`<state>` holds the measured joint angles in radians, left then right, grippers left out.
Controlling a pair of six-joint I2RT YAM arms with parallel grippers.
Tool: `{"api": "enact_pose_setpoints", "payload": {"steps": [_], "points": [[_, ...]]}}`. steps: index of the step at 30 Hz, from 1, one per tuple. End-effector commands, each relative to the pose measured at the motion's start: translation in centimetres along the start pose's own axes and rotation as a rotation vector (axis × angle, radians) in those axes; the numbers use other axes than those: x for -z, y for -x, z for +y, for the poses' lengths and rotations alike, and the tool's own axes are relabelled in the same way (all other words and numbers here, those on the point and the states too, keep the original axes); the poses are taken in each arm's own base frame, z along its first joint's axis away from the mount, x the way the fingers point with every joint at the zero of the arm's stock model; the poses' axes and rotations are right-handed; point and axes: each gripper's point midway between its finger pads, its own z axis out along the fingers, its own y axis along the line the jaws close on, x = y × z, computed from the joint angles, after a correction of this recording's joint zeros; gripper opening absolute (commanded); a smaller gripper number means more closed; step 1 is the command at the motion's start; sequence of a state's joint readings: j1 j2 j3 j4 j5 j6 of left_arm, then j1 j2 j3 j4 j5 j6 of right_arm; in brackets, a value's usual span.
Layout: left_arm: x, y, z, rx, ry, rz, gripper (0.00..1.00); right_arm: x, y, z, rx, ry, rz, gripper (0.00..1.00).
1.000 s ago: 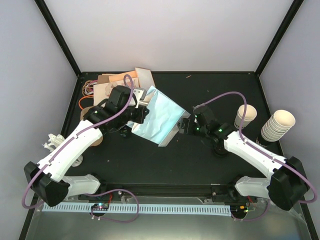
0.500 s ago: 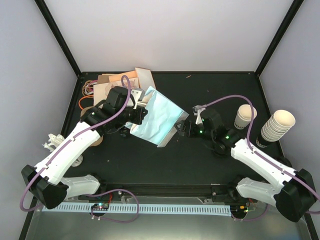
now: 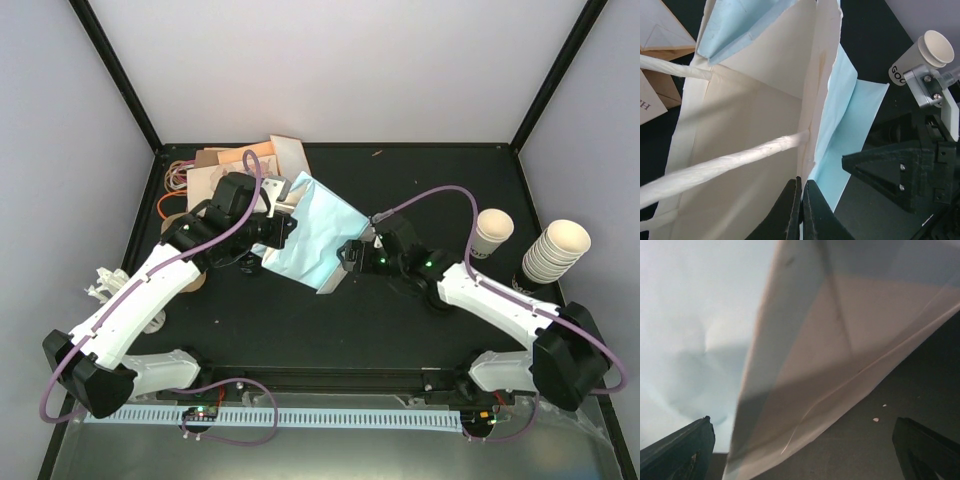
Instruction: Pack the takeout coffee
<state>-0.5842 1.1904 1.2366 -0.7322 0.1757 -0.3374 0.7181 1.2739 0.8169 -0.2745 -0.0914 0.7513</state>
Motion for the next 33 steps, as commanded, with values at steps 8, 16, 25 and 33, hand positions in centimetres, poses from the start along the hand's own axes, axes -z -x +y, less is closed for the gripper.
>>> {"api": "enact_pose_setpoints", "payload": {"steps": [8, 16, 25, 33], "points": [[2.5, 1.6, -1.2, -0.028, -0.035, -0.094, 0.02, 0.4, -0.6, -2.5, 0.066, -0.088, -0.031, 1.00], [3.7, 2.1, -1.6, -0.030, -0.053, -0.144, 0.02, 0.9, -1.9, -5.3, 0.041, -0.138, -0.023, 0.95], [3.5, 1.5, -2.0, -0.017, -0.089, -0.125, 0.02, 2.3, -1.3, -1.3, 0.089, 0.109, -0.077, 0.73], [3.6, 1.4, -2.5, -0.011, -0.119, -0.124, 0.02, 2.6, -0.6, -0.2, 0.106, 0.150, -0.099, 0.58]]}}
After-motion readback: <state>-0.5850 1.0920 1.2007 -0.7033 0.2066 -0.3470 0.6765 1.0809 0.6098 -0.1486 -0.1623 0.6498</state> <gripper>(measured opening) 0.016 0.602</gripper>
